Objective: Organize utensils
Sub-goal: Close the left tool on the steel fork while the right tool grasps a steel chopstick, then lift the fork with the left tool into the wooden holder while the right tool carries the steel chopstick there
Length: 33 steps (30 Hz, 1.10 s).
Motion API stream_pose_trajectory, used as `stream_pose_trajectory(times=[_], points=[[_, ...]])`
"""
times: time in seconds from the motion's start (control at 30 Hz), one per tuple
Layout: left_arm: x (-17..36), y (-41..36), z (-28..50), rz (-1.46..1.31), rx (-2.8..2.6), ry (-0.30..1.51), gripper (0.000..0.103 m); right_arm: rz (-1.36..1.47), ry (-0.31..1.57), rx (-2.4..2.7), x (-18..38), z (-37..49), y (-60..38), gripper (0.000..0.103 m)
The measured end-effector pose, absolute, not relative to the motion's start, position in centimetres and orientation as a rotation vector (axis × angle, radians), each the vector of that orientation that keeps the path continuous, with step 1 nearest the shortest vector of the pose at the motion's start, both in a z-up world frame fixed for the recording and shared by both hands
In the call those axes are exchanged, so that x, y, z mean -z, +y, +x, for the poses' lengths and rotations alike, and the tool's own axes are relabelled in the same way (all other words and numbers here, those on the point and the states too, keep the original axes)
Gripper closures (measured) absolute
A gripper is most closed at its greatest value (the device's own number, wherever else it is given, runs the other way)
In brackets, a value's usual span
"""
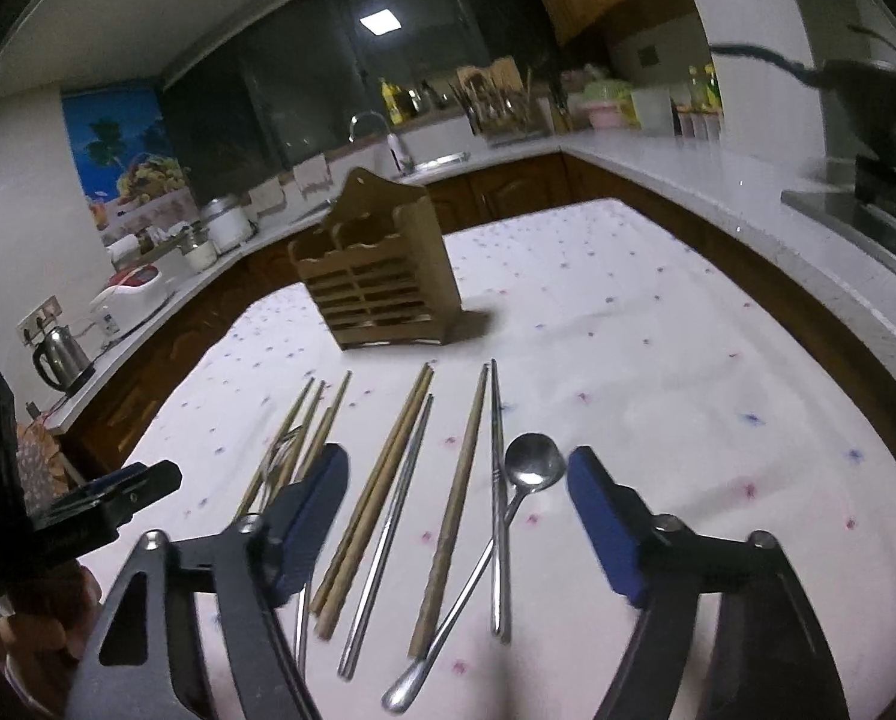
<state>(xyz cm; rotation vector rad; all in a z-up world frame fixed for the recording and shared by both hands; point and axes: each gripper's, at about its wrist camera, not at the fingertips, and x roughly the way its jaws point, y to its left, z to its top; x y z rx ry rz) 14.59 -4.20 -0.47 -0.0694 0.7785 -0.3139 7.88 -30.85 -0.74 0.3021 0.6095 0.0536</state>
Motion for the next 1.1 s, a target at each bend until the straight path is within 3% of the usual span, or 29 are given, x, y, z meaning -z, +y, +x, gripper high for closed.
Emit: stream_pose_trajectory(times=[0.23, 0.5, 0.8, 0.97, 1.1], points=[[2.0, -5.7, 18.5, -0.050, 0.328, 0.886, 0.045, 0.288, 0.711, -0.058, 1.6, 12.0, -31.1, 0.052], [3.7, -7.4, 21.6, 0.025, 0.333, 0.967, 0.077, 0.239, 0.822, -0.060, 3.1, 16.8, -31.0, 0.071], [5.0, -7.8, 23.6, 0.062, 0.332, 1.011, 0.086, 0.200, 0.959, -0.037, 6.2, 21.6, -31.2, 0.087], [5.3, -8.1, 23.8, 0.101, 0.337, 1.015, 0.099, 0.153, 0.968, -0.020, 6.6, 22.5, -30.9, 0.096], [5.0, -7.2, 23.8, 0.048, 0.356, 1.009, 0.100, 0.151, 0.962, -0.037, 6.5, 22.4, -30.7, 0.097]])
